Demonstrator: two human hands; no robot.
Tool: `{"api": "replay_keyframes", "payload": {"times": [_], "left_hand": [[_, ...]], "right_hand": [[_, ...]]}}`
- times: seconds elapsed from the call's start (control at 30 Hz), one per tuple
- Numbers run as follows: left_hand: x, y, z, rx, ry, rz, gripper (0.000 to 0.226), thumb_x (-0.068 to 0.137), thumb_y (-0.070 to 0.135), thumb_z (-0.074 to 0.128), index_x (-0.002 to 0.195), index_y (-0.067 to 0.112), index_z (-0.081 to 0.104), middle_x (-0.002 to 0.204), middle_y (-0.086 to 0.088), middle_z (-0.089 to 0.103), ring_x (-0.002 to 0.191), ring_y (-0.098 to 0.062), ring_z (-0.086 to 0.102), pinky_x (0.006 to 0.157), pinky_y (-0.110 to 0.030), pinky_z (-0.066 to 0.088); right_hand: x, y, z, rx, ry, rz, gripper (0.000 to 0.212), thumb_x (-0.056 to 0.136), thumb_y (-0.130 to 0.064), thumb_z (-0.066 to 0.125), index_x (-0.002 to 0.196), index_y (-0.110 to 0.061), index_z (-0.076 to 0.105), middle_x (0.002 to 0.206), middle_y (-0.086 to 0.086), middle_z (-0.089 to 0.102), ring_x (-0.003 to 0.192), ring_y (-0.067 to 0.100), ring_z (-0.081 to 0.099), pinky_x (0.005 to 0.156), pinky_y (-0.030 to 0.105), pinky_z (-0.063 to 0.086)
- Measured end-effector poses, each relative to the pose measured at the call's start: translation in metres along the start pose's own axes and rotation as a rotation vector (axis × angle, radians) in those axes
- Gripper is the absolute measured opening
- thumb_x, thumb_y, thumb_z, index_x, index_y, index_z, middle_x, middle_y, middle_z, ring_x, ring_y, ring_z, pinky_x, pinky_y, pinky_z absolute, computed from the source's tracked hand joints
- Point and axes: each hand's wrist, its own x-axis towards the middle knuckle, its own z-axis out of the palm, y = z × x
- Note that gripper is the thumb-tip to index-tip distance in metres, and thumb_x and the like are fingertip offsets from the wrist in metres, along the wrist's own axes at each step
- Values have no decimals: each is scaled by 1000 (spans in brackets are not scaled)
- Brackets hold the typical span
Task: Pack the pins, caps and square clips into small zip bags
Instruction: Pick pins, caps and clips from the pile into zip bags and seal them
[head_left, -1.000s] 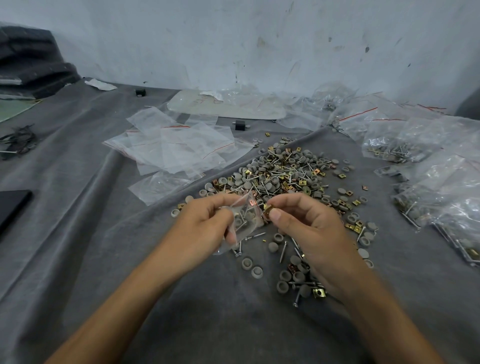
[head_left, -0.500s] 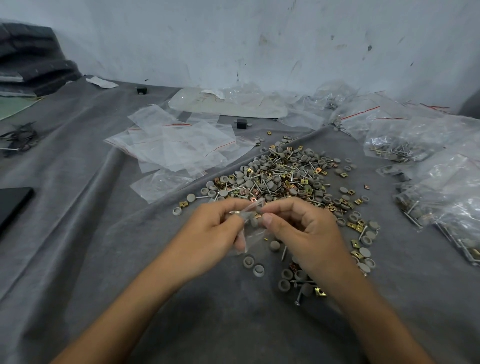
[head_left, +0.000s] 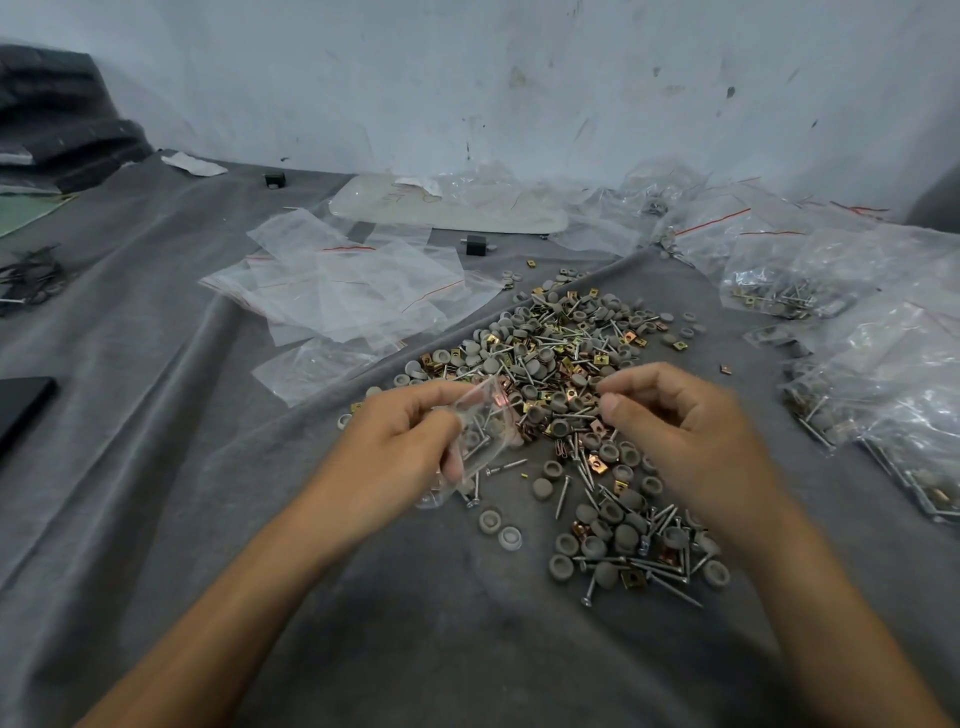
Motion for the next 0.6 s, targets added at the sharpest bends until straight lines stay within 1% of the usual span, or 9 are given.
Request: {"api": "replay_keyframes", "payload": {"times": [0.07,0.13,0.23,0.3,0.37,0.43,0.5,0.53,0.6], "left_hand": [[1,-1,-1,7,9,6,41,84,26,46,100,52,73,56,-2,67,46,-3,52,48,-13,41],[2,-2,-2,24,20,11,41,83,27,46,101,53,72,56,-2,67,45,-3,52,47,-13,41],[2,-4,-3,37,13,12,41,85,27,46,107,52,70,57,-3,68,47,-3,52,48,-13,41],[0,-3,-4,39,5,11,38,90,24,48,108,46,74,57,-2,67,47,-2,51,47,-12,40],[1,-1,-8,1,72,-7,37,95,16,49,104,38,78,53,2,62,44,-2,47,43,-12,37],[7,0,-20,-99,214,-57,39,90,11,48,94,31,81,54,3,57,43,-4,41,39,-16,32],[14,1,-38,-281,319,-164,37,84,9,49,82,23,83,61,1,56,42,-8,34,39,-18,26],[17,0,-46,-390,325,-222,36,84,10,48,76,19,82,59,2,53,41,-8,31,39,-19,23],[20,-4,-62,-586,301,-298,35,81,12,45,69,17,77,49,7,39,39,-8,25,41,-21,20]], "right_hand": [[0,6,-1,-172,-87,14,10,92,-27,71,93,-36,72,85,-17,70,76,4,66,63,17,52],[-1,11,2,-329,-163,13,8,90,-30,73,90,-38,71,85,-20,67,78,3,63,66,24,51],[-2,13,12,-480,-230,-28,4,87,-37,75,91,-37,72,85,-18,63,85,-1,58,72,27,46],[-3,12,19,-597,-312,-38,17,88,-47,70,102,-38,71,93,-20,56,94,2,51,78,30,43],[-5,12,25,-670,-384,-21,31,88,-56,65,115,-40,65,100,-22,50,102,7,44,84,31,41],[-7,11,29,-694,-400,-15,36,88,-59,64,120,-42,61,106,-21,49,107,7,40,90,32,40],[-8,11,31,-707,-392,-33,33,89,-59,63,118,-42,59,110,-20,48,109,7,40,92,32,39],[-9,12,32,-713,-385,-47,31,89,-58,62,116,-42,59,110,-20,48,109,7,40,93,32,39],[-9,12,33,-727,-372,-63,25,91,-55,60,113,-42,60,110,-19,49,109,9,41,93,33,38]]}}
